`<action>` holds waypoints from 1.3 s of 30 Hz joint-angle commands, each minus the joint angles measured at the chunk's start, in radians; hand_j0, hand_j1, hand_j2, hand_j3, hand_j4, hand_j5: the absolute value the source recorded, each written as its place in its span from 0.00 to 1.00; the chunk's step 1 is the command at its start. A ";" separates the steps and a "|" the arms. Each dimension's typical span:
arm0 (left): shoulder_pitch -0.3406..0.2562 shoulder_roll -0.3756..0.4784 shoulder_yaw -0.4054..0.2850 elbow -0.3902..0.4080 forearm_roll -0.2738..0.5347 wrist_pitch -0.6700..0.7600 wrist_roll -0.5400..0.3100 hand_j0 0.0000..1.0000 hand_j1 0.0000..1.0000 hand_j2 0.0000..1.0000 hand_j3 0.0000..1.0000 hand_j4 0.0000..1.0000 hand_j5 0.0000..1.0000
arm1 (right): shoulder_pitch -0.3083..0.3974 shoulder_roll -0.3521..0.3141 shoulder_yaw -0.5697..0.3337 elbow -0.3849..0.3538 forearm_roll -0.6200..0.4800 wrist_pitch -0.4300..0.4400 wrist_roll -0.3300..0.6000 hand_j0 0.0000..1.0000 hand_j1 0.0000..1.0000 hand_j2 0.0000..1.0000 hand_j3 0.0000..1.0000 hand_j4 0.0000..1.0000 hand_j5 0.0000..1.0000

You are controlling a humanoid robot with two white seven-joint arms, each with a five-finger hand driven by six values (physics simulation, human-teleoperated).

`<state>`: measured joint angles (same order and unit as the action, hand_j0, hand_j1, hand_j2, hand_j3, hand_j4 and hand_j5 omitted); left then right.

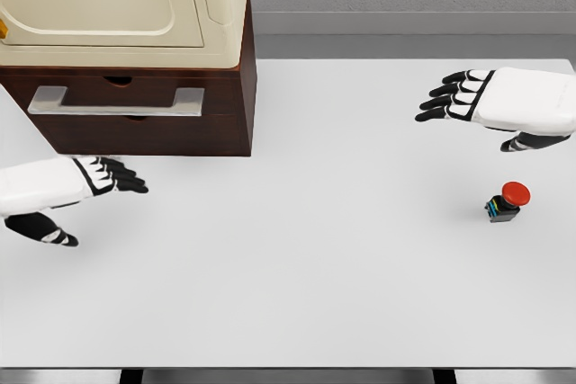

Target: Open the cabinet drawer with left arm, and place a switch into the drawer with right arm

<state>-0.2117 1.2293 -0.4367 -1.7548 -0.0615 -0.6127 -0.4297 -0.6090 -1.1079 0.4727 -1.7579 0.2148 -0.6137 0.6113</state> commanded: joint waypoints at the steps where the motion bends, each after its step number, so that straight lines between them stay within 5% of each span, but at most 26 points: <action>1: -0.001 0.001 0.003 -0.008 0.006 0.002 -0.027 1.00 1.00 1.00 1.00 1.00 1.00 | -0.002 -0.001 0.000 0.000 -0.005 0.003 0.000 1.00 1.00 1.00 1.00 1.00 1.00; 7: -0.038 0.004 0.003 -0.008 0.019 0.002 -0.015 1.00 1.00 1.00 1.00 1.00 1.00 | -0.005 -0.012 -0.009 0.058 -0.006 0.003 0.000 1.00 1.00 1.00 1.00 1.00 1.00; 12: -0.107 0.067 0.003 -0.008 0.380 0.002 -0.009 1.00 1.00 1.00 1.00 1.00 1.00 | 0.002 -0.096 -0.108 0.109 -0.006 0.003 0.000 1.00 1.00 1.00 1.00 1.00 1.00; 15: -0.143 0.053 0.003 -0.011 0.430 0.002 0.043 1.00 1.00 1.00 1.00 1.00 1.00 | 0.011 -0.194 -0.102 0.104 -0.002 0.003 0.000 1.00 1.00 1.00 1.00 1.00 1.00; 17: -0.156 0.059 0.003 -0.011 0.486 0.002 0.072 1.00 1.00 1.00 1.00 1.00 1.00 | 0.014 -0.196 -0.079 0.103 -0.002 0.003 0.000 1.00 1.00 1.00 1.00 1.00 1.00; 20: -0.155 0.062 -0.065 -0.011 0.493 0.002 0.063 1.00 1.00 1.00 1.00 1.00 1.00 | 0.043 -0.176 -0.040 0.060 0.000 0.003 0.000 1.00 1.00 1.00 1.00 1.00 1.00; 21: -0.153 0.062 -0.074 -0.011 0.493 0.002 0.045 1.00 1.00 1.00 1.00 1.00 1.00 | 0.075 -0.121 -0.040 0.054 0.005 0.003 0.000 1.00 1.00 1.00 1.00 1.00 1.00; 23: -0.155 0.065 -0.094 -0.011 0.493 0.002 -0.007 1.00 1.00 1.00 1.00 1.00 1.00 | 0.101 -0.171 -0.026 0.052 -0.003 0.003 0.000 1.00 1.00 1.00 1.00 1.00 1.00; 25: -0.156 0.061 -0.096 -0.011 0.494 0.002 -0.115 1.00 1.00 1.00 1.00 1.00 1.00 | 0.005 -0.187 0.109 0.051 -0.002 0.003 0.000 1.00 1.00 1.00 1.00 1.00 1.00; 28: -0.173 0.062 -0.094 -0.011 0.526 0.002 -0.164 1.00 1.00 1.00 1.00 1.00 1.00 | -0.002 -0.239 0.122 0.037 -0.002 0.003 0.000 1.00 1.00 1.00 1.00 1.00 1.00; 33: -0.175 0.102 -0.119 -0.009 0.660 0.002 -0.162 1.00 1.00 1.00 1.00 1.00 1.00 | 0.005 -0.244 0.178 0.029 0.005 0.003 0.000 1.00 1.00 1.00 1.00 1.00 1.00; 34: -0.178 0.104 -0.117 -0.009 0.700 0.092 -0.161 1.00 1.00 1.00 1.00 1.00 1.00 | 0.005 -0.239 0.179 0.029 0.006 0.003 0.000 1.00 1.00 1.00 1.00 1.00 1.00; 39: -0.252 0.096 -0.112 -0.009 0.698 0.160 -0.147 1.00 1.00 1.00 1.00 1.00 1.00 | 0.005 -0.201 0.213 0.037 0.037 0.003 0.000 1.00 1.00 1.00 1.00 1.00 1.00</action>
<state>-0.4617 1.3253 -0.5506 -1.7639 0.6180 -0.4787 -0.5812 -0.6059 -1.3206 0.6718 -1.7246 0.2408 -0.6133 0.6112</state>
